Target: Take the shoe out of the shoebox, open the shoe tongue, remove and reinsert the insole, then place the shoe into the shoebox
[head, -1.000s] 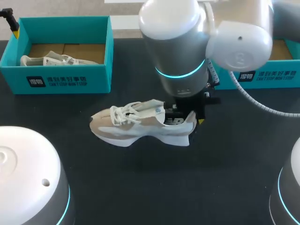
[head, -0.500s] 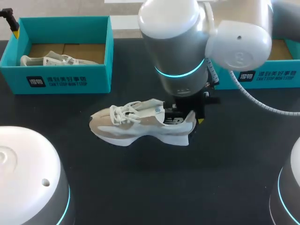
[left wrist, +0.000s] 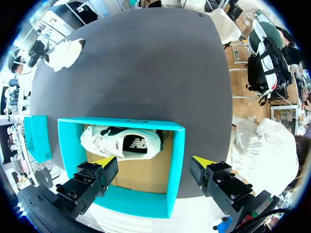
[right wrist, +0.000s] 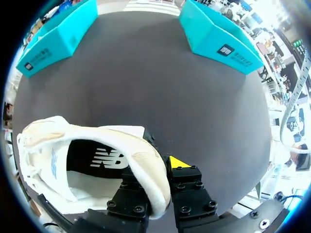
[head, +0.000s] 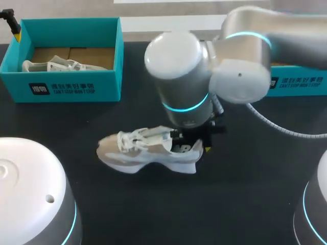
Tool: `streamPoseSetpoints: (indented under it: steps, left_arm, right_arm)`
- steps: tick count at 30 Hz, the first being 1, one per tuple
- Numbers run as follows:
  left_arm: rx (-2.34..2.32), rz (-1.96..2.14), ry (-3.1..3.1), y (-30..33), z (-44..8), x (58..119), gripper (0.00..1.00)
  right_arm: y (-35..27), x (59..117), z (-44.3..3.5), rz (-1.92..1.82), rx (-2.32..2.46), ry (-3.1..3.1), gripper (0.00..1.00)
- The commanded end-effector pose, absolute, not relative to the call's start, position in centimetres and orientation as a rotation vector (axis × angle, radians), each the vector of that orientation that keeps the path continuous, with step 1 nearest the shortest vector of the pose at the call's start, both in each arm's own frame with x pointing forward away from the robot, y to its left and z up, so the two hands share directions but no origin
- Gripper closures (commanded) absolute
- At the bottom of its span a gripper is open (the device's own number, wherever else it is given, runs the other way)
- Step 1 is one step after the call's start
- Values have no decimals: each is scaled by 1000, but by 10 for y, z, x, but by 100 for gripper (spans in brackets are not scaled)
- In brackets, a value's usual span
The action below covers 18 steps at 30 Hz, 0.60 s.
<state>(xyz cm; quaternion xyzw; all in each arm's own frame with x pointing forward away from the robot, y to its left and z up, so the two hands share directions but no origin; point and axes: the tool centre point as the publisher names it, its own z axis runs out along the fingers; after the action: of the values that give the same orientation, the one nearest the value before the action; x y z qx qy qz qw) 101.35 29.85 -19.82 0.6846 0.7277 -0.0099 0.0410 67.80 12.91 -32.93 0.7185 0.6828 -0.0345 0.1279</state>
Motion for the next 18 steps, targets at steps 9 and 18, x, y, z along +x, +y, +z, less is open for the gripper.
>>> streamPoseSetpoints:
  steps: [9,18]
  left_arm:
    - [2097,-26,2230,298,-198,1013,0]
    - [2097,-26,2230,298,-198,1013,0]
  right_arm:
    - [162,670,-376,-153,2066,2010,100]
    - [167,671,-386,-162,2096,1990,100]
